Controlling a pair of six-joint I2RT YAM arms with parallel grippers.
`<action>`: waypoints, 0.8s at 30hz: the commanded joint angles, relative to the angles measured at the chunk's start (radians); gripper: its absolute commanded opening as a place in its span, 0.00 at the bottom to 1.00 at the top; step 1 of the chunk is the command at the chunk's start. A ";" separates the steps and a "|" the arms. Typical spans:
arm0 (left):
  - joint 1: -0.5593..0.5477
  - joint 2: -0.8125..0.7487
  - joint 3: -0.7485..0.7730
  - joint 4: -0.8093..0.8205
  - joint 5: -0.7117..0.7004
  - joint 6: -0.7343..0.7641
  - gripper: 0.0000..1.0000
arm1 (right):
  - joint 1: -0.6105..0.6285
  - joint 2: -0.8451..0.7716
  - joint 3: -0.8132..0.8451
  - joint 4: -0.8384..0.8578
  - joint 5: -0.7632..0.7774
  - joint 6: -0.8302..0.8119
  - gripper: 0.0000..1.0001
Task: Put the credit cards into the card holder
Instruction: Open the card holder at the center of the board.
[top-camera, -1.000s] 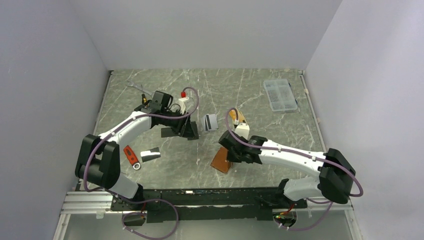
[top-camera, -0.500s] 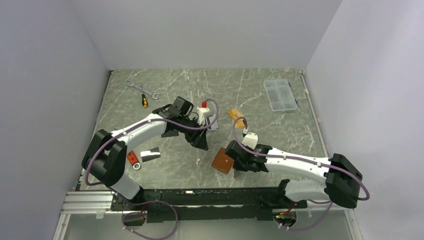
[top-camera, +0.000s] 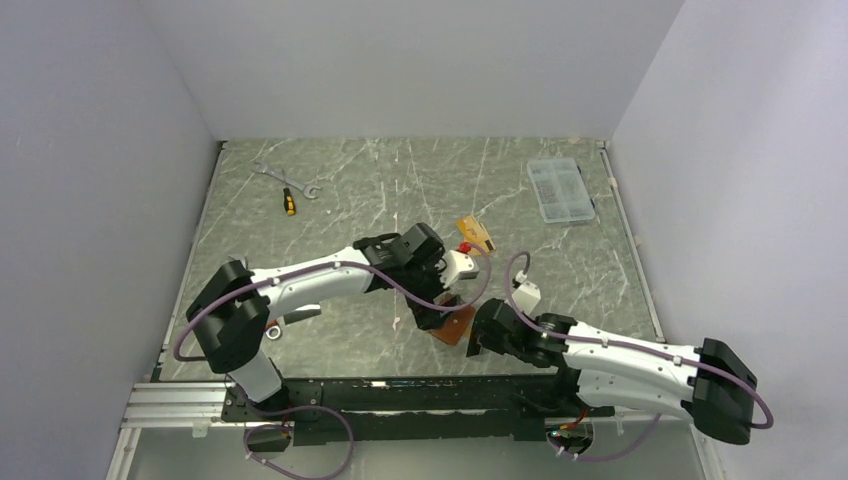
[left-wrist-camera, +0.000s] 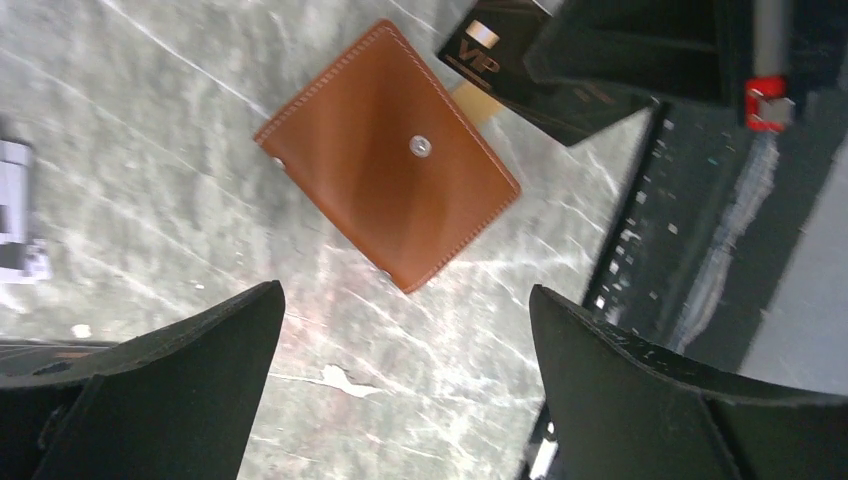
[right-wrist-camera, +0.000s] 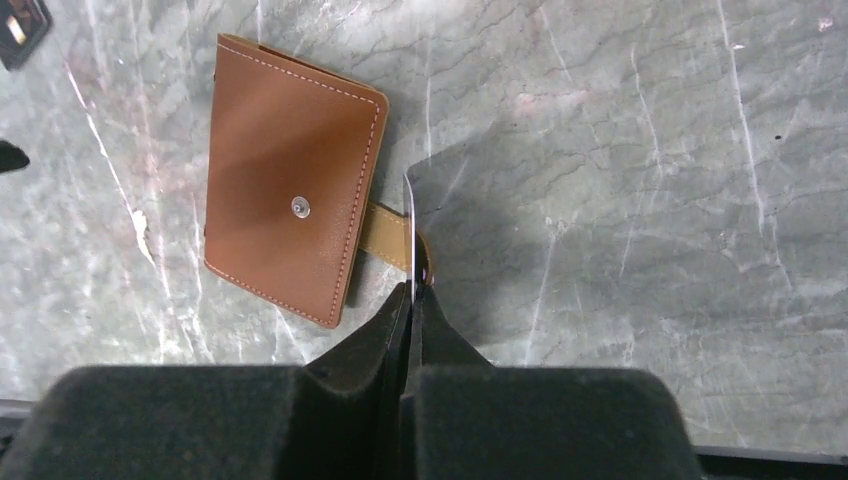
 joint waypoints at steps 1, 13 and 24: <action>-0.062 0.050 0.070 0.013 -0.262 -0.015 0.99 | 0.003 -0.081 -0.099 0.052 0.048 0.079 0.00; -0.179 0.199 0.105 0.127 -0.366 -0.089 0.99 | 0.003 -0.273 -0.232 0.013 0.062 0.146 0.00; -0.212 0.282 0.150 0.117 -0.337 -0.128 0.99 | 0.002 -0.358 -0.294 0.000 0.062 0.195 0.00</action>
